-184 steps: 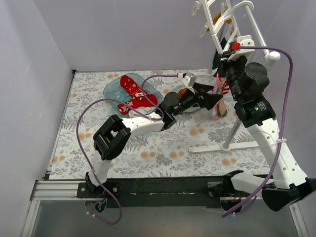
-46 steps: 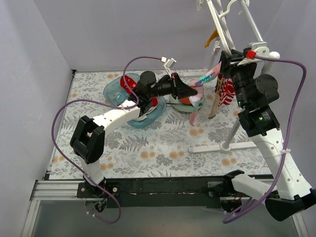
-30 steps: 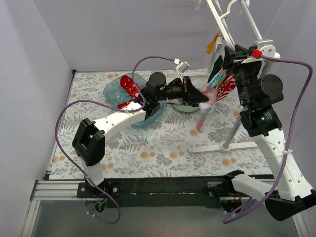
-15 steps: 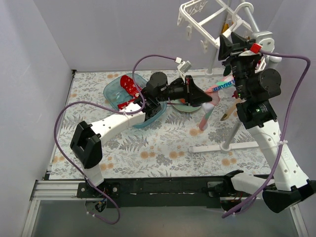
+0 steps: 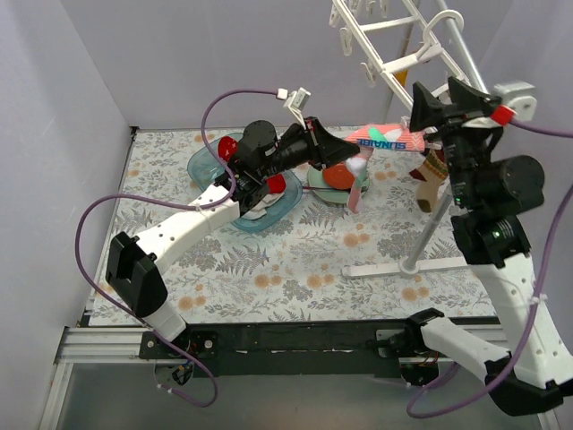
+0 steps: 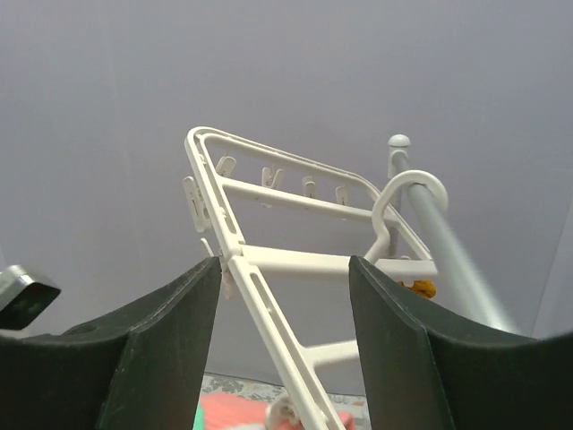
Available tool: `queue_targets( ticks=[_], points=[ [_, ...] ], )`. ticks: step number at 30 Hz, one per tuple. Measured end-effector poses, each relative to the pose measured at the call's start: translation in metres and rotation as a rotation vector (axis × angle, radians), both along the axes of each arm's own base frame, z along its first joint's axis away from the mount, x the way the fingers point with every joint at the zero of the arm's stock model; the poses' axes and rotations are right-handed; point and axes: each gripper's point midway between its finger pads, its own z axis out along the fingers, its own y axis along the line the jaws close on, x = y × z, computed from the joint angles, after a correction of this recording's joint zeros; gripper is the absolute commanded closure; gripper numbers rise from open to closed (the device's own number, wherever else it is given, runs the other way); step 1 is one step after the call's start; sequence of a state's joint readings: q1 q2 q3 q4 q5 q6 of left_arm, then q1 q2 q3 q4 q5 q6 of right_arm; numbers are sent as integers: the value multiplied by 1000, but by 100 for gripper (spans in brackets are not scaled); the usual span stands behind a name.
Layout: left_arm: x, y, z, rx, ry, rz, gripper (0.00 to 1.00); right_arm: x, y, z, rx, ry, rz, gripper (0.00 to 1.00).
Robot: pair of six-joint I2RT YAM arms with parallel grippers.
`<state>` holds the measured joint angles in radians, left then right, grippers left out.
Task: Remove the socks clipped to the hanger
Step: Remove the sock from the hanger.
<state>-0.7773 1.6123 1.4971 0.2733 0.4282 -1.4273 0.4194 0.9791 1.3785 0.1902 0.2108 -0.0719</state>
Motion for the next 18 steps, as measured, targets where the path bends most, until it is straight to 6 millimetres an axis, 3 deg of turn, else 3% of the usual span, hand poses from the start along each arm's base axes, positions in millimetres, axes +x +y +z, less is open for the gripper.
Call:
queue_targets(
  ticks=[4,8,11,15,18],
  points=[
    [21,13,-12,19,64,57,100,-35,-20,4,58,4,-6,27],
    [32,22,-17,26,96,85,100,-44,-24,-12,96,78,8,26],
    [37,25,-19,31,113,95,100,-41,-20,-48,117,185,30,24],
    [38,26,-22,38,131,95,100,-32,-12,-117,152,346,53,21],
    [38,27,-24,44,141,93,100,-31,-8,-151,206,409,74,20]
  ],
)
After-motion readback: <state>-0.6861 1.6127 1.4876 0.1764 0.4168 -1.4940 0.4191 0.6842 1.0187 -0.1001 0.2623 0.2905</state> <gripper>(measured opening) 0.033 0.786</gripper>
